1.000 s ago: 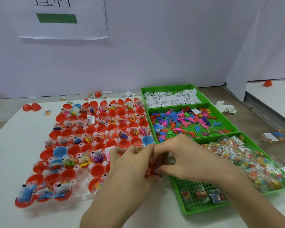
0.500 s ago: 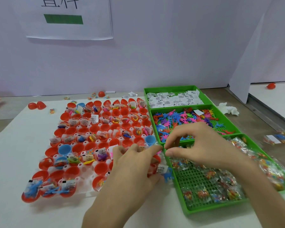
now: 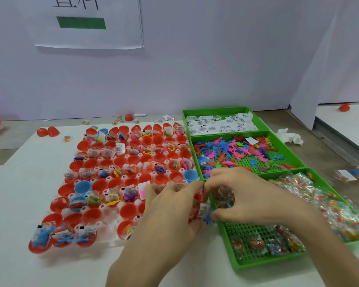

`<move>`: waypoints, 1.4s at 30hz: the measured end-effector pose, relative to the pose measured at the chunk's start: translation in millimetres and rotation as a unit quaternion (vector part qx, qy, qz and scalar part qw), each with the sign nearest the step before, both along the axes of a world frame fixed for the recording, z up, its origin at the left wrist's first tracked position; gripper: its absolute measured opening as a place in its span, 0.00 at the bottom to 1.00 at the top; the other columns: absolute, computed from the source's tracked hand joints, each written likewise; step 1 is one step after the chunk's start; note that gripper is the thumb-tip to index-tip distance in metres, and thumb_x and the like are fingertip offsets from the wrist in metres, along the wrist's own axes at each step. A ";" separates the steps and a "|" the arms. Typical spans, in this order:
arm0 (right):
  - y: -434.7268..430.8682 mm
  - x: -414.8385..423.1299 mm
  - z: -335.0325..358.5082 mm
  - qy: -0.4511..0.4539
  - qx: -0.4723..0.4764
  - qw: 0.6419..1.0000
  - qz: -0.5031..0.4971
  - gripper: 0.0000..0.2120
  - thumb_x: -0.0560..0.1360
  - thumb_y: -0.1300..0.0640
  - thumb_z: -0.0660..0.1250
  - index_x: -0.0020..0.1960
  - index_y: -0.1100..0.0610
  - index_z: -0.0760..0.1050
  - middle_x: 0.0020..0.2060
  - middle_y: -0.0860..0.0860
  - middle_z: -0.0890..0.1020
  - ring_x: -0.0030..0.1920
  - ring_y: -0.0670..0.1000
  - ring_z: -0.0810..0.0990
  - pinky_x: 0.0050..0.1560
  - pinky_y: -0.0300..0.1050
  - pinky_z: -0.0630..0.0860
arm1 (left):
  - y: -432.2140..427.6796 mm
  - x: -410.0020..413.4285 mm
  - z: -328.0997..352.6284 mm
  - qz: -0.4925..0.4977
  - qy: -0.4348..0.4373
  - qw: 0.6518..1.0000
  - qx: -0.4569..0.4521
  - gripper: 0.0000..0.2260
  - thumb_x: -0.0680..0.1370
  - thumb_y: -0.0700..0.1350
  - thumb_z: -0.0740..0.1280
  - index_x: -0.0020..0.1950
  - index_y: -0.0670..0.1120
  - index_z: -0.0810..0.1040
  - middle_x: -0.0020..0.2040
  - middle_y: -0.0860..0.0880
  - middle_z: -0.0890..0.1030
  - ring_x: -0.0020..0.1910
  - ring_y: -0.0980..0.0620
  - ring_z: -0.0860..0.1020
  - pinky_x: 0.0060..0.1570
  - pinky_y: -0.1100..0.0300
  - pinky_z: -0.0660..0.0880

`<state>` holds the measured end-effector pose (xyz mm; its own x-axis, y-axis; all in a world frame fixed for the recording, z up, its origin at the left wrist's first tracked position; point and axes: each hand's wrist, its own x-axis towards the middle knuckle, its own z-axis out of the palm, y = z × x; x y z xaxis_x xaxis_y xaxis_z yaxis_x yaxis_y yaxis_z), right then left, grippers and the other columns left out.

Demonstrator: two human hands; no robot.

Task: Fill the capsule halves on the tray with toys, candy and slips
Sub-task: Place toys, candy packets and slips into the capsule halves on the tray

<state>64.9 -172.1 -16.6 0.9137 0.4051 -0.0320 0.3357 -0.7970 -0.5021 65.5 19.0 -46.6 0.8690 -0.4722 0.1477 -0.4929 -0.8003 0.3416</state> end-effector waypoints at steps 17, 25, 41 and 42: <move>-0.2 0.7 -0.4 -0.002 -0.002 1.000 -0.013 0.08 0.71 0.42 0.75 0.44 0.45 0.81 0.43 0.41 0.74 0.45 0.41 0.74 0.45 0.39 0.71 | -3.4 -3.6 3.0 0.027 0.017 0.999 -0.022 0.11 0.81 0.52 0.59 0.61 0.63 0.63 0.52 0.61 0.80 0.58 0.58 0.67 0.44 0.59 0.46; -0.2 1.5 -3.4 0.004 -0.031 0.999 -0.026 0.12 0.71 0.37 0.72 0.44 0.45 0.81 0.43 0.41 0.75 0.44 0.40 0.73 0.45 0.41 0.72 | -6.4 -3.0 5.4 0.038 0.021 0.999 -0.020 0.08 0.80 0.52 0.61 0.54 0.62 0.64 0.53 0.61 0.80 0.57 0.58 0.68 0.43 0.58 0.46; -0.2 -0.3 0.2 0.006 0.006 1.000 -0.024 0.07 0.67 0.47 0.78 0.40 0.47 0.82 0.38 0.43 0.77 0.41 0.43 0.75 0.39 0.38 0.71 | -12.2 -4.1 9.8 0.062 0.030 0.997 -0.018 0.09 0.78 0.51 0.64 0.52 0.61 0.65 0.52 0.61 0.81 0.56 0.56 0.69 0.44 0.56 0.47; -0.4 -0.6 1.4 0.003 0.018 1.000 -0.025 0.07 0.67 0.48 0.78 0.39 0.47 0.81 0.37 0.43 0.78 0.40 0.44 0.76 0.39 0.38 0.72 | -12.5 -4.1 9.8 0.063 0.030 0.997 -0.017 0.09 0.78 0.51 0.65 0.52 0.61 0.65 0.52 0.60 0.81 0.56 0.56 0.70 0.44 0.56 0.47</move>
